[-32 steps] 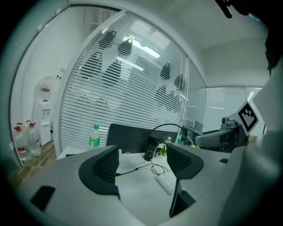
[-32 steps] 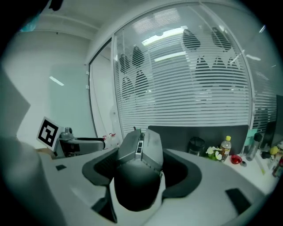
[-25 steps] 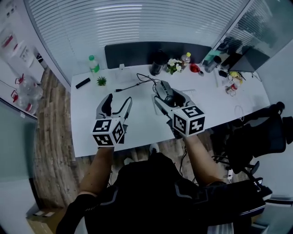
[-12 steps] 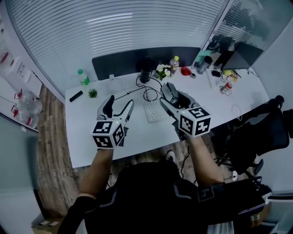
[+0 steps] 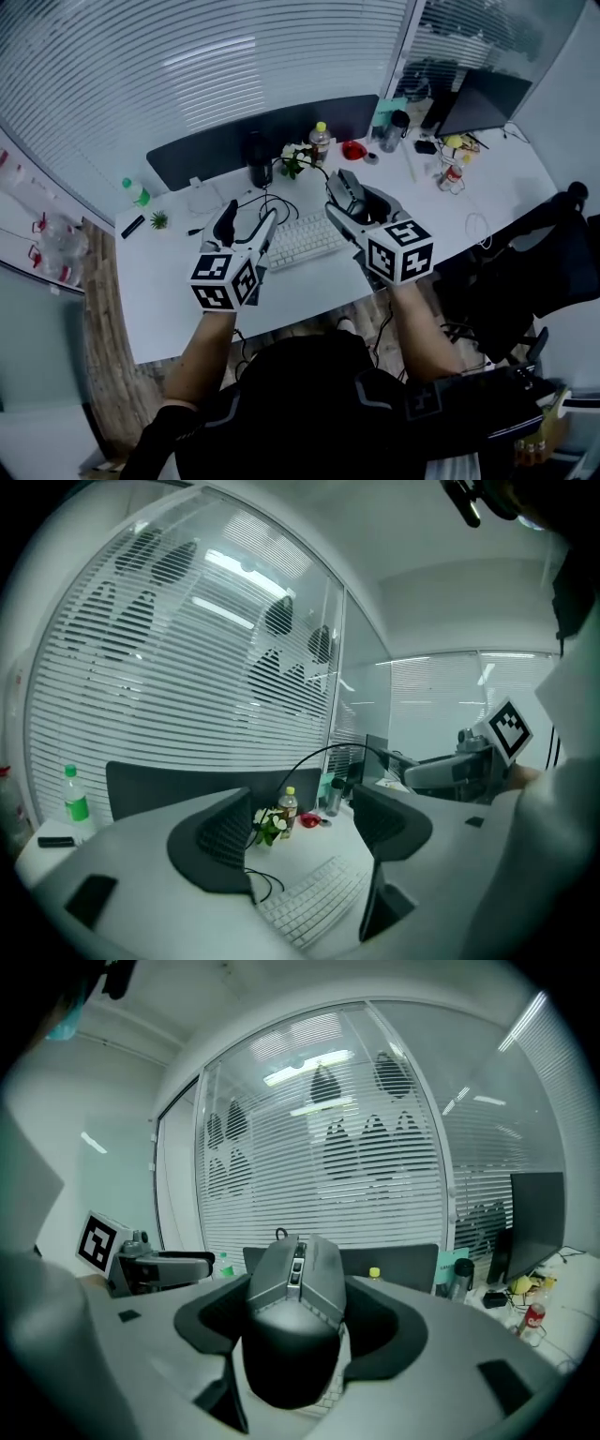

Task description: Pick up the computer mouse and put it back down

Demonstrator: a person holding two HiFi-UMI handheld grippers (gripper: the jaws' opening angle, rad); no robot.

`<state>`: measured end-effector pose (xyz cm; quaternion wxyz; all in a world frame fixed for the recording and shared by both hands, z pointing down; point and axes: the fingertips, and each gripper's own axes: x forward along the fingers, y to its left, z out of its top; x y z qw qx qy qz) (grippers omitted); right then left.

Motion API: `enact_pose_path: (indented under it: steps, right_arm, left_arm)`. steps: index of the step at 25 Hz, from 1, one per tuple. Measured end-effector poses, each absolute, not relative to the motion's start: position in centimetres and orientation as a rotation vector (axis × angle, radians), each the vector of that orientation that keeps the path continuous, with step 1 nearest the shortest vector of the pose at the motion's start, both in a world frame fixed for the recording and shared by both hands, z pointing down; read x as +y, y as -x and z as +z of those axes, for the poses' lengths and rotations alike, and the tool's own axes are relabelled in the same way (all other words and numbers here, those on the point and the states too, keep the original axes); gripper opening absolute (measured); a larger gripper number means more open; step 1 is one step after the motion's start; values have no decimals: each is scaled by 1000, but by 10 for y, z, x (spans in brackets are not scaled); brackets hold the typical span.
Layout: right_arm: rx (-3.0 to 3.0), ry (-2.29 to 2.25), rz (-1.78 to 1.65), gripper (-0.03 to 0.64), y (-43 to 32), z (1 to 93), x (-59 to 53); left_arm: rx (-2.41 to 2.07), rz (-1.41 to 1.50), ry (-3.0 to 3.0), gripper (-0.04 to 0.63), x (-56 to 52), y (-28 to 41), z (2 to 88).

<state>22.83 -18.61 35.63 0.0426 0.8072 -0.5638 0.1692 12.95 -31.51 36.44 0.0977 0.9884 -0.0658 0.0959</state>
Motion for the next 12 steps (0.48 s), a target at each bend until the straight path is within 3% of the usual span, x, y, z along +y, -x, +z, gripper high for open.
enact_pose_path:
  steps: [12]
  right_arm:
    - [-1760,-2472,519,296,-321,354,-111]
  left_arm:
    - [-213,319,-2942,353,-246,-219,360]
